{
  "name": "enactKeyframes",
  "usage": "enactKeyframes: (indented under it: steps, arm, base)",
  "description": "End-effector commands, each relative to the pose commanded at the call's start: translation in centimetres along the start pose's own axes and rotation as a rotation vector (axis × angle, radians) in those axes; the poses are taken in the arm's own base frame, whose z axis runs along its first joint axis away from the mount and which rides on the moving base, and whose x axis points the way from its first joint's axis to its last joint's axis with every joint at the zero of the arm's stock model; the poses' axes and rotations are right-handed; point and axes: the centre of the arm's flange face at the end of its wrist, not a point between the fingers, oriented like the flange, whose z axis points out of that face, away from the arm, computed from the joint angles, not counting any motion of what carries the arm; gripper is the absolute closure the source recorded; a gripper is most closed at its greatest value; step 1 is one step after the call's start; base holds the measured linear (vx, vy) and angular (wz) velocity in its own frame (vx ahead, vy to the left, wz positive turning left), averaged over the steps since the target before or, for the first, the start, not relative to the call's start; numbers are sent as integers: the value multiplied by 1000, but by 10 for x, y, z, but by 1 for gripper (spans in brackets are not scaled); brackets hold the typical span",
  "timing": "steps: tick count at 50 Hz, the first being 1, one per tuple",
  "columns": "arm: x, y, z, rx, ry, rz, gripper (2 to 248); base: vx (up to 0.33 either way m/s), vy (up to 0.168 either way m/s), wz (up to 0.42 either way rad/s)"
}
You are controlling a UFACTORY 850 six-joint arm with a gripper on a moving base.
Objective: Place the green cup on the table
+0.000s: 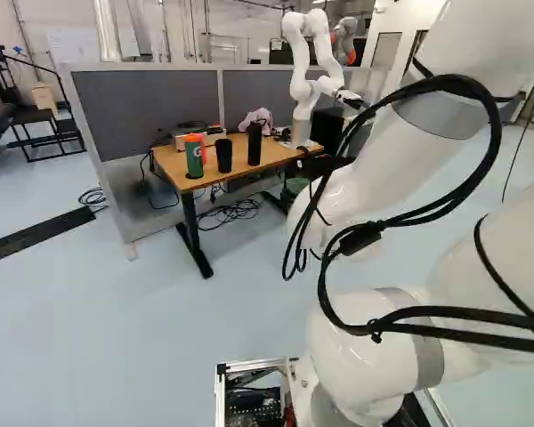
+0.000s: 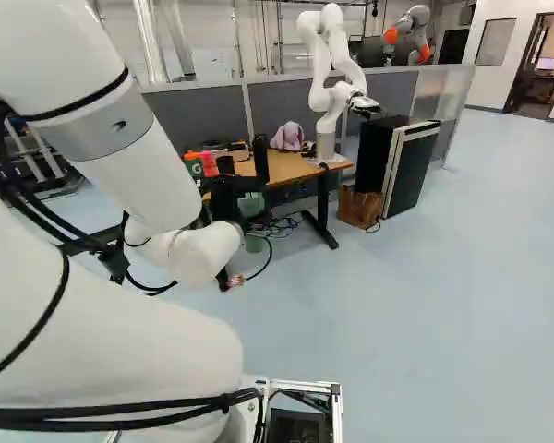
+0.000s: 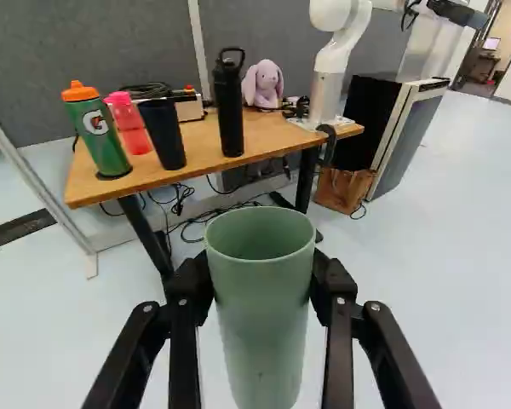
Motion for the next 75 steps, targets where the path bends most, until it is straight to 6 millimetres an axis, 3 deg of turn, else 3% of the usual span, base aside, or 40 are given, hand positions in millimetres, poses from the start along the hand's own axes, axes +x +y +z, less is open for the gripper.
enactKeyframes:
  steps: [38, 51, 52, 75]
  arm:
    - [0, 0, 0, 0, 0, 0, 123]
    - [0, 0, 0, 0, 0, 0, 123]
    - [4, 0, 9, 0, -5, 0, 123]
    - [24, -1, 51, 6, -15, -5, 123]
  base:
    - [321, -184, 2]
    - [320, -62, -30]
    - [296, 11, -8]
    - [52, 1, 22]
